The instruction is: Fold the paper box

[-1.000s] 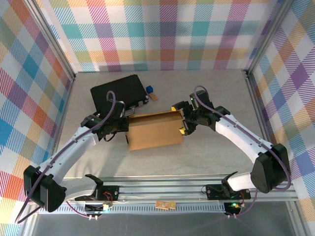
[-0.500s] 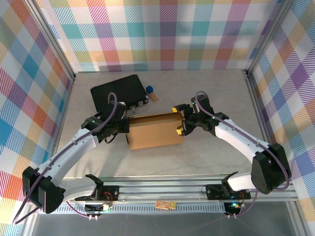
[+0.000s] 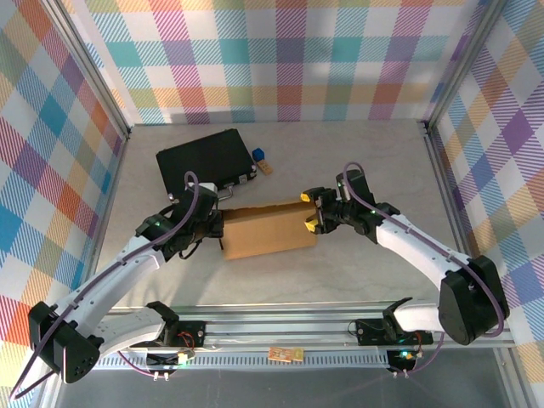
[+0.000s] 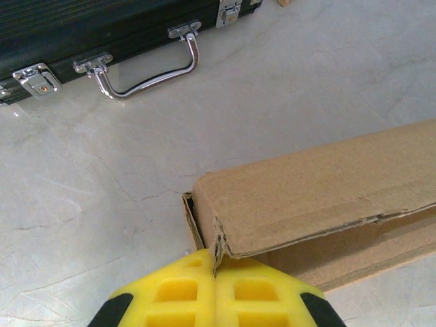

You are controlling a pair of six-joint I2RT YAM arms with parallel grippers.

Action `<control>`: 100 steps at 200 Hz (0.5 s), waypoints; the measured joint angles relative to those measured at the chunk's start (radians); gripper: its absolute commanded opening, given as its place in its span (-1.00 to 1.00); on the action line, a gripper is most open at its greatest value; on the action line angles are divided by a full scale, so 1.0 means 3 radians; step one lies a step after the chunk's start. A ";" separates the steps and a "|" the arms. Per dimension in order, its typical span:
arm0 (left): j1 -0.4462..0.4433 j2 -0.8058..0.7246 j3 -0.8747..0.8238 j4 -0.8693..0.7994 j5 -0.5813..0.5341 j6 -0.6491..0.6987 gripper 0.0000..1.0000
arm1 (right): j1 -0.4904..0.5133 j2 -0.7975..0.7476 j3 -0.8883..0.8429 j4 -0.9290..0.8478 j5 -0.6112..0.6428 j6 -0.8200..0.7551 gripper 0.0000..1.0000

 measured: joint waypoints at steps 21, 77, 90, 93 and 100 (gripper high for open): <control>-0.0048 -0.0057 -0.0033 -0.0009 -0.0003 -0.0037 -0.71 | -0.0004 -0.0048 -0.0070 0.0064 -0.0001 -0.0042 0.26; -0.0104 -0.0237 -0.0034 -0.0057 0.0060 -0.0225 -0.10 | -0.0015 -0.0128 -0.0249 0.0272 -0.0025 -0.0075 0.24; -0.0107 -0.0318 -0.0034 -0.0108 0.0100 -0.0287 0.04 | -0.0015 -0.0141 -0.0272 0.0296 -0.0025 -0.0075 0.23; -0.0107 -0.0342 -0.0034 -0.0121 0.0106 -0.0329 0.07 | -0.0015 -0.0144 -0.0276 0.0303 -0.0028 -0.0076 0.23; -0.0111 -0.0388 -0.0033 -0.0150 0.0117 -0.0379 0.15 | -0.0015 -0.0149 -0.0285 0.0312 -0.0027 -0.0075 0.23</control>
